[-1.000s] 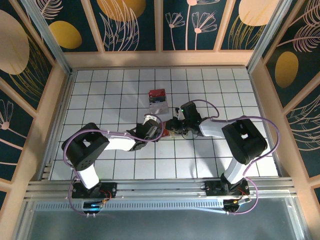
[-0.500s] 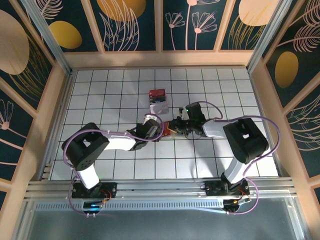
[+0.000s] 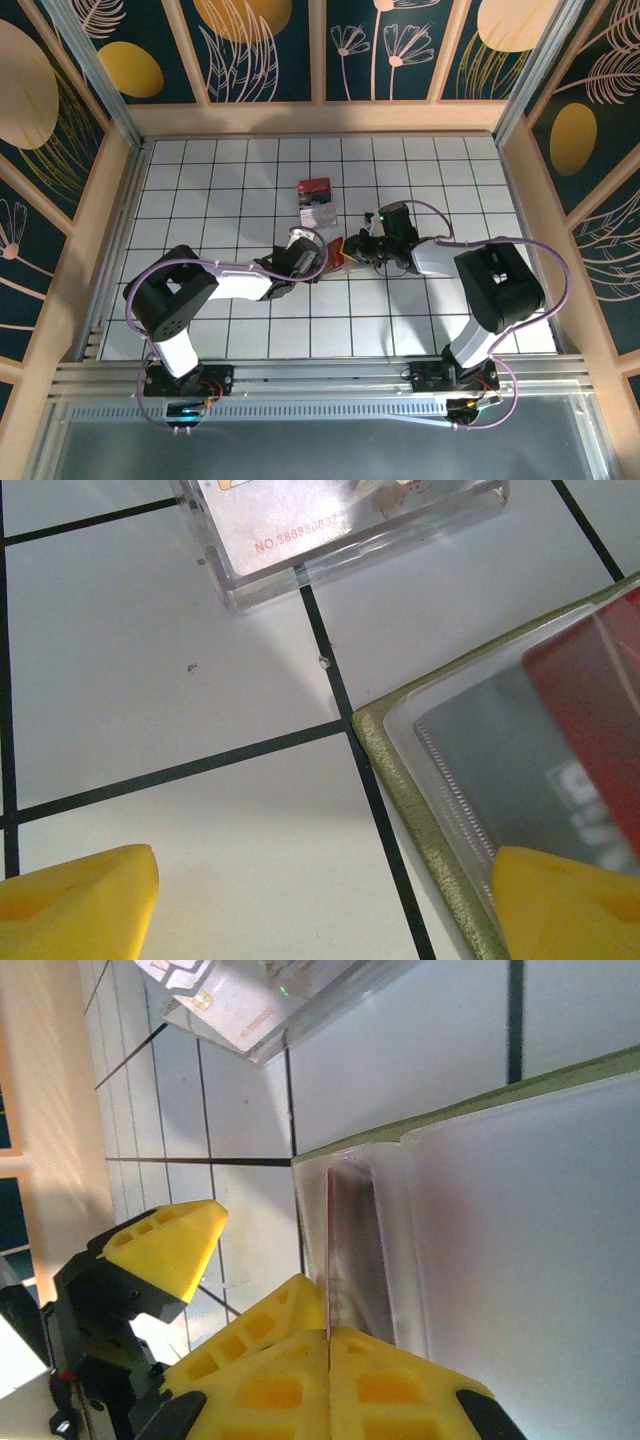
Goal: Take the credit cards out of the card holder
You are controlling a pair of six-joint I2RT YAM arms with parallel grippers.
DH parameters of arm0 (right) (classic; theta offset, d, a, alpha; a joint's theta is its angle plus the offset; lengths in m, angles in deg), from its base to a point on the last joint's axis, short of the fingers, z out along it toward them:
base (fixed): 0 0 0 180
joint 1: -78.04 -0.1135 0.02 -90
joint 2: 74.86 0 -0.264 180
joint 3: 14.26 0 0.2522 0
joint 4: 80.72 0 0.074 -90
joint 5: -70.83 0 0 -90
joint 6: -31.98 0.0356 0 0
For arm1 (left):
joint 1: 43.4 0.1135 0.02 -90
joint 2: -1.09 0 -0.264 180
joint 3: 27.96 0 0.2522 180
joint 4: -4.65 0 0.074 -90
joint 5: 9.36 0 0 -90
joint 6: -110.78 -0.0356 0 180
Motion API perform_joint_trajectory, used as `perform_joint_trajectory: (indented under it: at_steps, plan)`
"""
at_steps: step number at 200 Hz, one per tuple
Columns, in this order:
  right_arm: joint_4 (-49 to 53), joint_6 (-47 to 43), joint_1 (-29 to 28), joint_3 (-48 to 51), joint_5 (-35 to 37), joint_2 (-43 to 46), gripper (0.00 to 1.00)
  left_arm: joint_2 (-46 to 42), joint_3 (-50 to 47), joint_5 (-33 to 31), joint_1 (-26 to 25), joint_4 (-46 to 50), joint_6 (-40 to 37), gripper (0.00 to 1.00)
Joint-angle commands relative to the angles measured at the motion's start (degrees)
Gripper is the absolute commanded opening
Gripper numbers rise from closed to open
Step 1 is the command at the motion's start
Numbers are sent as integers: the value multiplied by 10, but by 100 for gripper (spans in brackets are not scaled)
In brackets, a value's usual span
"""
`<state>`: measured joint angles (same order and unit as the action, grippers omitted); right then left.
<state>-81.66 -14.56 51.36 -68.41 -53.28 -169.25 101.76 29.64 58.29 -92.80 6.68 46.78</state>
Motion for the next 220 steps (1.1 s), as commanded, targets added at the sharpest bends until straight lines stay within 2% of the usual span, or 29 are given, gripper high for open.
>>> perform_joint_trajectory:
  at_steps: [1, 26, 82, 136, 184, 220]
  plan:
    - [25, -18, 5, 2, 19, 22, 3, 7, 5, 5, -2, 33, 6, 86]
    - [49, -31, 10, 1, 44, 30, 0, 1, 4, 4, -1, 33, 8, 86]
    - [62, -49, 25, 14, 69, 59, 0, -21, 12, 2, -2, 29, 19, 87]
    - [51, -62, 49, 34, 84, 120, 0, -80, 9, -58, -2, 10, 62, 89]
    - [11, -65, 62, 54, 108, 194, 0, -116, 27, -54, 1, -36, 83, 96]
    - [-85, -38, 71, 71, 118, 229, 0, -126, 34, -31, 15, -101, 105, 99]
